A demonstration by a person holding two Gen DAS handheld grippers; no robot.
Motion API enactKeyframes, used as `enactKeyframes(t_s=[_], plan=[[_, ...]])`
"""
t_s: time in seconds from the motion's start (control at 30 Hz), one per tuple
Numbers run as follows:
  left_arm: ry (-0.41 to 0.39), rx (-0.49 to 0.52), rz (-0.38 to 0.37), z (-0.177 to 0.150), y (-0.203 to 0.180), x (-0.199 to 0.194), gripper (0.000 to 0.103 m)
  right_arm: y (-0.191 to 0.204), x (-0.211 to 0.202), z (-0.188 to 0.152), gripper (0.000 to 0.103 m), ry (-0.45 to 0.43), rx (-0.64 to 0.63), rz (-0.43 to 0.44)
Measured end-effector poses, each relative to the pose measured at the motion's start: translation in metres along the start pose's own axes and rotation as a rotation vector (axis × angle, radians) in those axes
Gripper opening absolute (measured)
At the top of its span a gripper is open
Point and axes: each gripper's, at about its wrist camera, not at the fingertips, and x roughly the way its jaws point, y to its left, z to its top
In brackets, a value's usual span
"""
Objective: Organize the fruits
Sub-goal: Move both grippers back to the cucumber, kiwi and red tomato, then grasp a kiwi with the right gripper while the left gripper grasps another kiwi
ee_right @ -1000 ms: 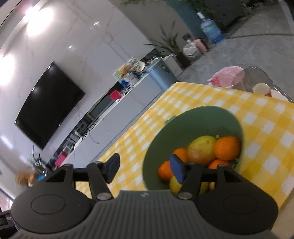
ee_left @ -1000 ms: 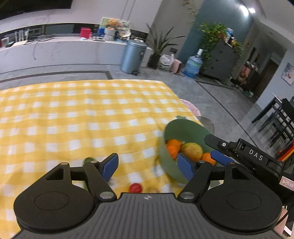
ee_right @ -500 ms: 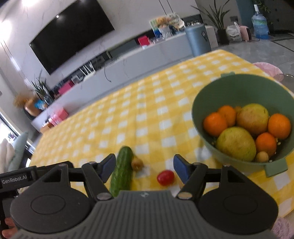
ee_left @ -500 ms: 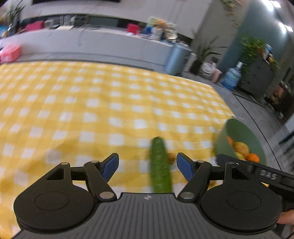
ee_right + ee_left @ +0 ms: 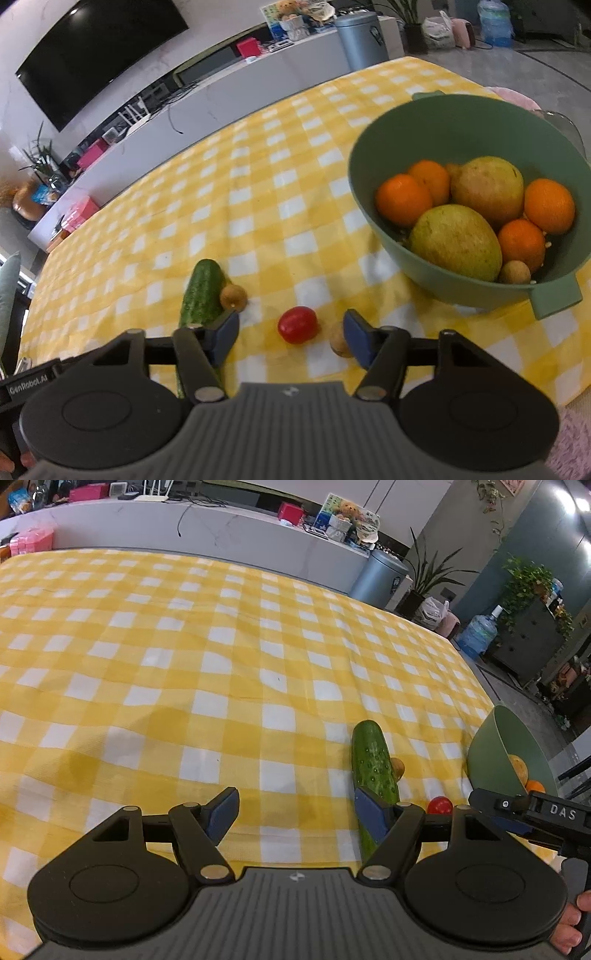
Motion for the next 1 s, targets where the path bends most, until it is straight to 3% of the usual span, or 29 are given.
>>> enactKeyframes(t_s=[0.13, 0.27, 0.57, 0.77, 0.8, 1.0], plan=[[0.018, -0.016, -0.006, -0.003, 0.005, 0.006, 0.084, -0.004, 0.004, 0.0, 0.037, -0.006, 0.034, -0.012], [0.031, -0.026, -0.015, -0.004, 0.007, 0.011, 0.084, -0.002, 0.006, 0.001, 0.036, -0.001, 0.019, -0.034], [0.051, 0.04, -0.046, -0.008, -0.005, 0.014, 0.084, 0.003, 0.02, -0.001, 0.034, 0.047, -0.036, -0.215], [0.05, 0.038, -0.048, -0.008, -0.005, 0.013, 0.084, 0.002, 0.033, -0.001, 0.028, 0.099, -0.044, -0.222], [0.051, 0.038, -0.048, -0.008, -0.005, 0.013, 0.084, 0.002, 0.035, -0.002, 0.023, 0.105, -0.046, -0.225], [0.056, 0.052, -0.028, -0.01, -0.007, 0.016, 0.084, 0.004, 0.033, -0.003, 0.022, 0.088, -0.052, -0.205]])
